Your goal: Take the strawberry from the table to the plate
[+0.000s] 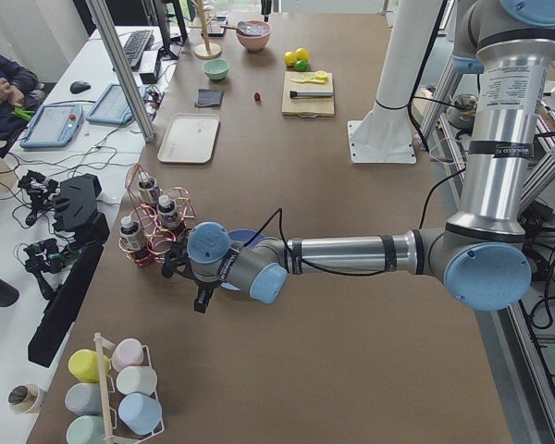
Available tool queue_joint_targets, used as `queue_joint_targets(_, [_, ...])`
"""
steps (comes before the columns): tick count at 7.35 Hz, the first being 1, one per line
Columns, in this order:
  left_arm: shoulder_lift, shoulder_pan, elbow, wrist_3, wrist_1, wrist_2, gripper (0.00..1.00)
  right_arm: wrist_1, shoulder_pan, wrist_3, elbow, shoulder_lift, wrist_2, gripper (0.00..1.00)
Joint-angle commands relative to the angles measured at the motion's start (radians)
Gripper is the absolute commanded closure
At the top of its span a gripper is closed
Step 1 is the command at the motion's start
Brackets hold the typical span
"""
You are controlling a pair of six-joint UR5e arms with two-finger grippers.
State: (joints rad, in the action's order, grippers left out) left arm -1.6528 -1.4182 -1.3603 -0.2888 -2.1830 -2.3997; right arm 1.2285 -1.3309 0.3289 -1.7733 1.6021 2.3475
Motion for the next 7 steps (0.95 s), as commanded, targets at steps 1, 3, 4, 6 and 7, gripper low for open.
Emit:
queue_joint_targets(1, [-0.001, 0.117, 0.111, -0.146, -0.198, 0.048, 0.02, -0.086, 0.068, 0.105, 0.000, -0.001, -0.031, 0.01])
queue_joint_targets(3, [0.001, 0.194, 0.151, -0.264, -0.303, 0.048, 0.02, -0.121, 0.075, 0.105, 0.000, 0.005, -0.040, 0.01])
queue_joint_targets(4, [0.001, 0.203, 0.168, -0.266, -0.316, 0.050, 0.04, -0.127, 0.075, 0.105, 0.000, 0.009, -0.054, 0.01])
queue_joint_targets(6, [0.001, 0.215, 0.193, -0.268, -0.351, 0.048, 0.11, -0.127, 0.076, 0.105, 0.002, 0.009, -0.065, 0.01])
queue_joint_targets(7, [-0.001, 0.219, 0.191, -0.268, -0.353, 0.048, 0.14, -0.127, 0.076, 0.105, 0.002, 0.010, -0.065, 0.01])
